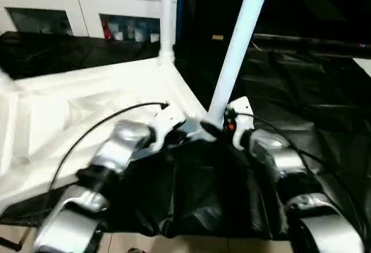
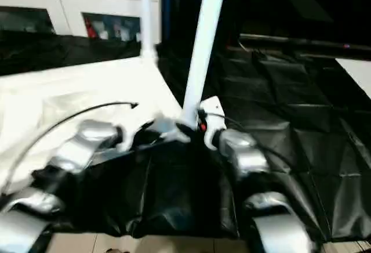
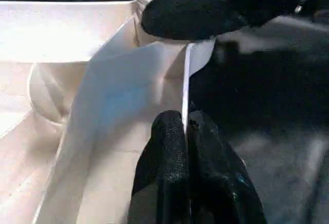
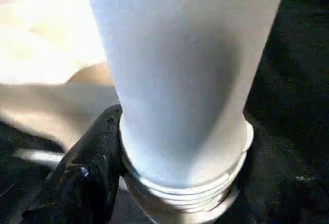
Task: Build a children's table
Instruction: Rotate leg to tighten
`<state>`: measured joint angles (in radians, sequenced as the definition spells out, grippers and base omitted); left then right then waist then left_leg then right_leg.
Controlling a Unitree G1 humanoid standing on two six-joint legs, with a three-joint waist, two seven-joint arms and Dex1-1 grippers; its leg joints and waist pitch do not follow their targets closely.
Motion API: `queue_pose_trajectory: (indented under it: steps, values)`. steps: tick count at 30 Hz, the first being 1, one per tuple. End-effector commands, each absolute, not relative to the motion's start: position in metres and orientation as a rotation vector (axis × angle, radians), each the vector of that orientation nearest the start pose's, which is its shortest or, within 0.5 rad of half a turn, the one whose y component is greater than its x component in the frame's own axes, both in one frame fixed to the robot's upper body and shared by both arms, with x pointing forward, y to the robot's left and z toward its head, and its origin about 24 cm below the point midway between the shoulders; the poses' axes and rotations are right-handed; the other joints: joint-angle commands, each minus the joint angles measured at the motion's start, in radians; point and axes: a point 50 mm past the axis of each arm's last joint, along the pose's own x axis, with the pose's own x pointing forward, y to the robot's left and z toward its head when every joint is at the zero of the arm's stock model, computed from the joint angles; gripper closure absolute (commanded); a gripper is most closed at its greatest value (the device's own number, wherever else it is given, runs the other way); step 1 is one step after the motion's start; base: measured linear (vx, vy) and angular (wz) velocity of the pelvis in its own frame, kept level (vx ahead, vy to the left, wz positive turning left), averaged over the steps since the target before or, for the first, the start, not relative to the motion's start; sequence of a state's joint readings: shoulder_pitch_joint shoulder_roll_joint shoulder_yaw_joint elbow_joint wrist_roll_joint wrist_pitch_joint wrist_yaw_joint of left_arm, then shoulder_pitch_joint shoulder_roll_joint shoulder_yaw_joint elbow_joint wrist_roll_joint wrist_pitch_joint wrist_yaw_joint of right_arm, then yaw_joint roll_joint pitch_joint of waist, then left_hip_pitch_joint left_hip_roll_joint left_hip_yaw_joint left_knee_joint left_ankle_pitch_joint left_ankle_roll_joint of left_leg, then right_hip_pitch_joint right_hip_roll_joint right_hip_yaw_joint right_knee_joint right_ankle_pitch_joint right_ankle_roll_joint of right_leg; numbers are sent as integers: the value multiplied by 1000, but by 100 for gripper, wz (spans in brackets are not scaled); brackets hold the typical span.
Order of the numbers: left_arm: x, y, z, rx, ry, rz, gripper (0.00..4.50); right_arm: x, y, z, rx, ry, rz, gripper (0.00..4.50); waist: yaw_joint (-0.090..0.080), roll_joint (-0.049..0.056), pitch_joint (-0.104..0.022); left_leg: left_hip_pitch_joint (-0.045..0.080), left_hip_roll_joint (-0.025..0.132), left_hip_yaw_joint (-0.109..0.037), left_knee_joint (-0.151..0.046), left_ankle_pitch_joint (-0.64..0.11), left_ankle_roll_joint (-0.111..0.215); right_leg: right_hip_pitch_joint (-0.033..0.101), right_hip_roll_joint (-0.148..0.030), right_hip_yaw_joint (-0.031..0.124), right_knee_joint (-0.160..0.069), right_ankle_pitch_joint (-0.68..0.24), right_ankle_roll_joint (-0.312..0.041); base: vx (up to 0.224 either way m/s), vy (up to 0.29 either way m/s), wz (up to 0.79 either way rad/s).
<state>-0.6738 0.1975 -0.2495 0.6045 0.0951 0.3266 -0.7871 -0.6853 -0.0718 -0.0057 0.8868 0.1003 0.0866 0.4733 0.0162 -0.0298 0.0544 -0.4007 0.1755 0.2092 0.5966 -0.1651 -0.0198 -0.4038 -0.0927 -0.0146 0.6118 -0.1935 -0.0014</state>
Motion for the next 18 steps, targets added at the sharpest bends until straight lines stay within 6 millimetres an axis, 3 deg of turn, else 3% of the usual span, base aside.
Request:
queue_pose_trajectory:
  steps: [1,4,6,7,12,16,18]
  values:
    - [349,78,77,308,325,-920,450,345,-75,23,65,362,658,134,1,7,-70,33,48,-28,-77,-276,-14,29,-44,22,-72,-144,-221,0,0,0]
    - [347,77,76,323,317,-957,450,347,-73,27,115,344,669,89,0,4,-73,29,48,-26,-74,-237,19,35,-44,21,-68,-94,-233,0,0,0]
    - [344,77,75,336,308,-997,450,347,-75,29,99,336,689,77,2,8,-72,30,49,-25,-73,-222,37,35,-43,20,-67,-86,-241,0,0,0]
    - [343,78,75,342,301,-1018,450,347,-76,29,83,334,697,56,1,8,-72,30,50,-25,-74,-221,38,35,-44,20,-67,-88,-242,0,0,0]
    - [330,84,74,354,292,-1179,450,341,-86,33,-5,302,881,56,-6,7,-68,30,54,-27,-76,-268,34,35,-44,19,-72,-144,-241,0,0,0]
    - [322,91,72,370,298,-1272,450,334,-97,38,-29,290,1035,56,-3,9,-67,33,55,-27,-77,-288,32,33,-44,20,-74,-170,-239,0,0,0]
    - [320,96,72,347,306,-1312,450,327,-106,42,-45,301,1149,56,6,11,-65,38,57,-26,-78,-300,31,30,-42,21,-76,-185,-236,0,0,0]
